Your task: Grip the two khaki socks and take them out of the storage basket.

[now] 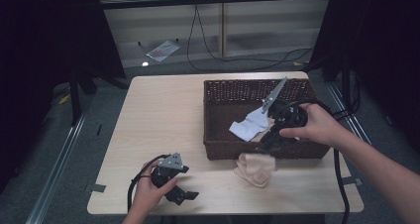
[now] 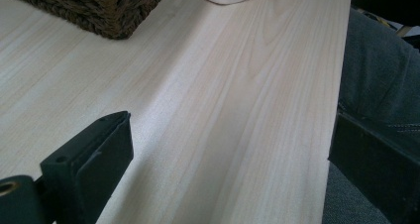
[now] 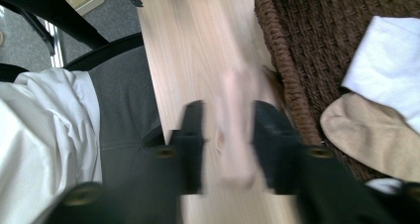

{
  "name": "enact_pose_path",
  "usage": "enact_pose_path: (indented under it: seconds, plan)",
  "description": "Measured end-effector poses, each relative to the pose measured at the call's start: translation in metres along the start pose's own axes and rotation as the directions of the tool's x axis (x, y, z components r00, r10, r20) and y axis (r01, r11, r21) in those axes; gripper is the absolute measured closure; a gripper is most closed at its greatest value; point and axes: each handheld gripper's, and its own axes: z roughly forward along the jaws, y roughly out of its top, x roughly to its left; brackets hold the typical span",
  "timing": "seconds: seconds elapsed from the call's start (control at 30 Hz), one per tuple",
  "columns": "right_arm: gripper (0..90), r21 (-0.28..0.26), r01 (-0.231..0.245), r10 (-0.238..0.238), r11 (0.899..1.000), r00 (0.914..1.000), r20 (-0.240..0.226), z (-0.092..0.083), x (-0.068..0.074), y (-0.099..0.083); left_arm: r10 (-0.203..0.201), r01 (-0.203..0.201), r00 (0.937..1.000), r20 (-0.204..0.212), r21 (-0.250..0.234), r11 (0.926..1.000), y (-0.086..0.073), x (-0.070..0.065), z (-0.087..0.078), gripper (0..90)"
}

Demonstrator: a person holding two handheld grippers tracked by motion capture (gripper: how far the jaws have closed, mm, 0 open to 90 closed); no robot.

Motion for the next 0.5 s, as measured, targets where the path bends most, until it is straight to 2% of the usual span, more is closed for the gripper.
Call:
enact_pose_path:
  seconds: [0.03,0.1,0.37,0.5]
  plan:
    - [58.9,0.003,-0.012,0.012,1.000,0.9999,0.000,0.001,0.001,0.000,0.001,-0.001,1.0000,0.001,0.002,1.0000,0.000,0.000,0.000,3.2]
    - [54.1,0.001,0.006,-0.006,1.000,0.9999,0.012,0.005,0.002,-0.002,0.006,-0.006,1.0000,0.002,0.005,1.0000,0.000,0.000,-0.001,3.2]
    - [32.9,-0.020,0.013,-0.012,1.000,0.9987,0.049,0.009,0.004,-0.014,0.003,-0.003,1.0000,0.001,0.002,1.0000,0.000,0.000,-0.001,3.2]
    - [26.2,-0.032,0.025,-0.023,0.999,0.9973,0.069,0.010,0.006,-0.023,0.005,-0.005,1.0000,0.000,0.005,1.0000,0.000,0.000,-0.001,3.1]
